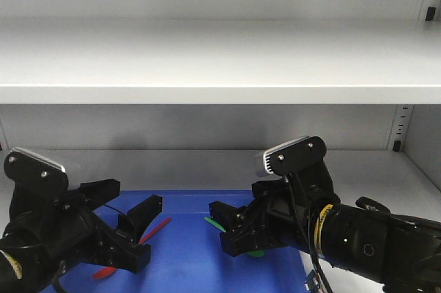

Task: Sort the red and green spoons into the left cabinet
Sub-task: 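Open the left gripper to drop the red spoon into the tray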

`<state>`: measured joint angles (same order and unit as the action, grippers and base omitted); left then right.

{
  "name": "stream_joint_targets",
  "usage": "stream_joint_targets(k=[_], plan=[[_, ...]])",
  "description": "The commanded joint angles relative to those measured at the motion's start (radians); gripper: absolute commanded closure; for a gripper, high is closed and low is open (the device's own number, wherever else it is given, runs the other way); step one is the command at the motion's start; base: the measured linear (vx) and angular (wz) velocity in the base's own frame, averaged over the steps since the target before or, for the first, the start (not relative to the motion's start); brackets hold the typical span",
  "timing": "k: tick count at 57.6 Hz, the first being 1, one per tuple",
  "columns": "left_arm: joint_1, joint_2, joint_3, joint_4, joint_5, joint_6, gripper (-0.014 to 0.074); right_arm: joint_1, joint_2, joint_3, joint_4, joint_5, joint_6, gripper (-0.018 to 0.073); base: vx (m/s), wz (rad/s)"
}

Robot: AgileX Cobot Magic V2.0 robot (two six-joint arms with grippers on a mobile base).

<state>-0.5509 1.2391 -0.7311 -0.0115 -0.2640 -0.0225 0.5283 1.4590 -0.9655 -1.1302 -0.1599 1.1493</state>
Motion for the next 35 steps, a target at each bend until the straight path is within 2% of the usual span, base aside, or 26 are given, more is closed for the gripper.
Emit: stream_joint_targets(k=[1, 17, 28, 35], plan=[[-0.007, -0.023, -0.031, -0.001, -0.081, 0.0, 0.0074, 0.004, -0.034, -0.036, 0.012, -0.031, 0.001, 0.0034, 0.0, 0.0], [-0.007, -0.051, -0.03, -0.009, -0.009, 0.0, 0.0131, 0.004, -0.034, -0.036, 0.012, -0.031, 0.0, 0.0038, 0.0, 0.0], [-0.004, -0.21, -0.029, 0.003, 0.226, -0.001, 0.0227, 0.004, -0.034, -0.036, 0.012, -0.031, -0.001, 0.0038, 0.0, 0.0], [0.05, -0.327, 0.0, 0.018, 0.37, -0.01, 0.0346, 0.004, -0.034, -0.036, 0.012, -0.032, -0.001, 0.0038, 0.0, 0.0]])
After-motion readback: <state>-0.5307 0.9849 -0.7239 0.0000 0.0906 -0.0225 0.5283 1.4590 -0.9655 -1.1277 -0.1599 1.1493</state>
